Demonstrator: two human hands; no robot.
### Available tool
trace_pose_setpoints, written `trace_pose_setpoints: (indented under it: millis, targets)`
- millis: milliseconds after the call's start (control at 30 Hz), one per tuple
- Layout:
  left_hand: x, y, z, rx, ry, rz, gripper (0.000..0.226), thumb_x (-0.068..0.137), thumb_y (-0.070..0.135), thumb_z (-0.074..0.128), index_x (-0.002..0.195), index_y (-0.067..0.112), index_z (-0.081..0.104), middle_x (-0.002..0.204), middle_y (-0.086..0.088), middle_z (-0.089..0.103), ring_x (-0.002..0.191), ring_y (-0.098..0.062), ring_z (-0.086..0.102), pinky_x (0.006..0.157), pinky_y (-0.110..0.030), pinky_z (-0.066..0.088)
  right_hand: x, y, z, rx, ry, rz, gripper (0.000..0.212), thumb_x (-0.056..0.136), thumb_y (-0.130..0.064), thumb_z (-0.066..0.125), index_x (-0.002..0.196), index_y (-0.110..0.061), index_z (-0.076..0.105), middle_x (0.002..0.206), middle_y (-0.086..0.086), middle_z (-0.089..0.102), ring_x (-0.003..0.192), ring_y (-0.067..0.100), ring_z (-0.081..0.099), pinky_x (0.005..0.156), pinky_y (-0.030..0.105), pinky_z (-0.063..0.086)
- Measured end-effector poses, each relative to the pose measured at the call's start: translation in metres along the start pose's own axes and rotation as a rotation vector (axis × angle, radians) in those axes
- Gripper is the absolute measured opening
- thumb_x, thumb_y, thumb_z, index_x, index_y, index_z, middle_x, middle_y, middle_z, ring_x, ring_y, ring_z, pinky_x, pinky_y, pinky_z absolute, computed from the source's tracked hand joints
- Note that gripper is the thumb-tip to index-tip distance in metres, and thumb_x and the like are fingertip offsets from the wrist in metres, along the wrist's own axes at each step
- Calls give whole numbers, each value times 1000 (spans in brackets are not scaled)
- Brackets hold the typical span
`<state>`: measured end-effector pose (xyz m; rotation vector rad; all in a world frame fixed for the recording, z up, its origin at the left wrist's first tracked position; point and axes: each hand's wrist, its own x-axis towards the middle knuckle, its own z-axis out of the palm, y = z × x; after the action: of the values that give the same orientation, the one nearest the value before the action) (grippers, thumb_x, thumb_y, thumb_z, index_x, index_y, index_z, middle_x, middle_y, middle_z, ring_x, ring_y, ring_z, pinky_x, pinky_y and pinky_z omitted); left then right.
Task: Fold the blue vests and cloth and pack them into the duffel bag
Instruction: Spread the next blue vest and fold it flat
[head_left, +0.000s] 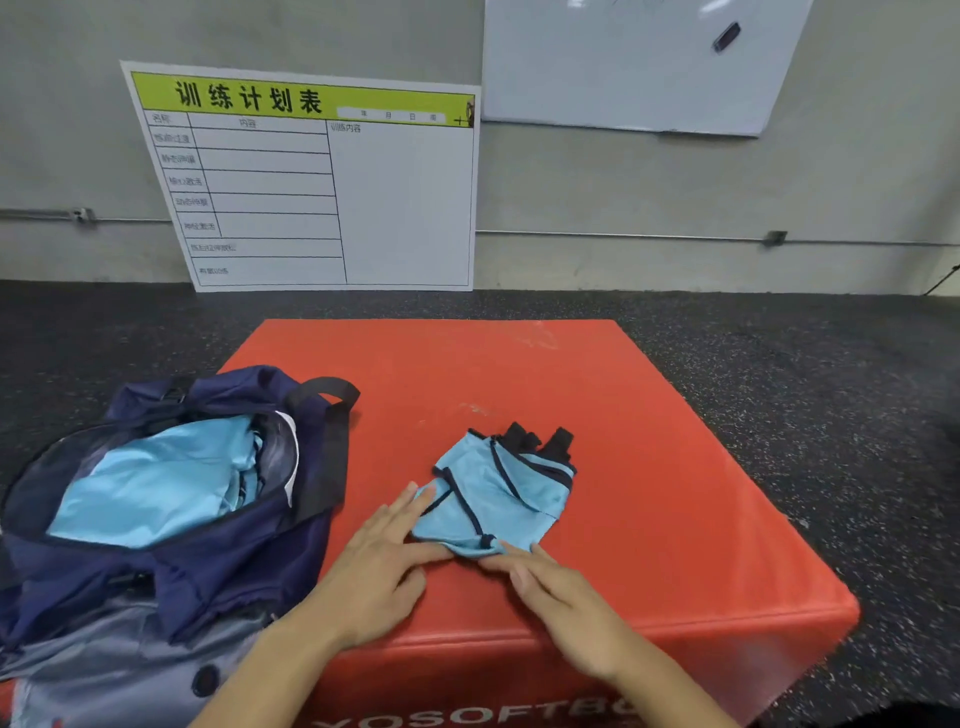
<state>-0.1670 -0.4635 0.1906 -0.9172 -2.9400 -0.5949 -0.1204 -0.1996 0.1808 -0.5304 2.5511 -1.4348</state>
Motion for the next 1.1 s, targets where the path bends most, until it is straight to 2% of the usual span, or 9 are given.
trace_pose_setpoints:
  millis: [167,367,467,600,700,833,933,1033,1100]
  targets:
    - [13,15,-5,-301,11,9,46,76,41,46,112,54,71,161,27,21,150,9,2,123,-22,2,-24,9,-29,400,138,120,33,102,-29,50,116,-19,77,125,-5,72,127,10,60,112,23,38]
    - [25,27,-10,-677,-56,-19,40,71,33,59,104,43,79,146,14,50,144,11,25,116,-13,17,-21,13,-35,955,322,170,32,95,-16,52,104,0,78,123,21,70,124,26,63,109,30,43]
    - [30,30,-12,-822,-62,-55,39,76,19,59,108,26,80,125,8,71,131,0,52,111,-16,34,-17,18,-39,1065,379,173,32,93,-16,52,102,0,79,125,24,69,122,30,64,107,33,47]
    - [37,35,-12,-817,17,-136,30,83,9,62,100,24,82,95,9,78,86,-9,70,81,-19,48,-11,19,-43,818,428,131,26,93,-19,61,111,-8,77,122,9,73,118,20,64,106,32,44]
    - [43,36,-7,-779,56,-151,35,89,-5,63,98,23,82,61,11,65,54,-3,45,57,-19,34,-3,19,-47,637,467,76,22,90,-15,73,113,-16,76,98,2,73,94,12,62,86,22,48]
    - [52,33,-2,-750,137,-169,32,92,5,66,101,32,80,48,11,36,50,-5,31,51,-24,27,12,28,-47,475,487,95,27,91,-15,74,113,-31,73,62,6,44,63,19,34,61,31,29]
    - [58,33,2,-688,186,-213,23,93,9,68,100,28,78,47,21,48,46,1,41,53,-13,31,23,34,-45,294,496,102,30,96,-11,69,111,-37,72,56,-3,26,56,17,22,54,30,19]
    - [59,32,10,-600,216,-237,22,93,12,69,100,31,77,60,33,58,53,7,49,59,-11,35,31,35,-45,125,501,101,28,97,-12,67,110,-35,73,52,-13,34,51,8,26,50,24,24]
    - [60,31,14,-552,226,-241,24,93,13,69,103,34,75,74,36,62,72,13,56,71,-10,40,35,37,-44,-25,529,89,29,95,-12,68,111,-35,74,71,-17,63,56,2,46,59,19,38]
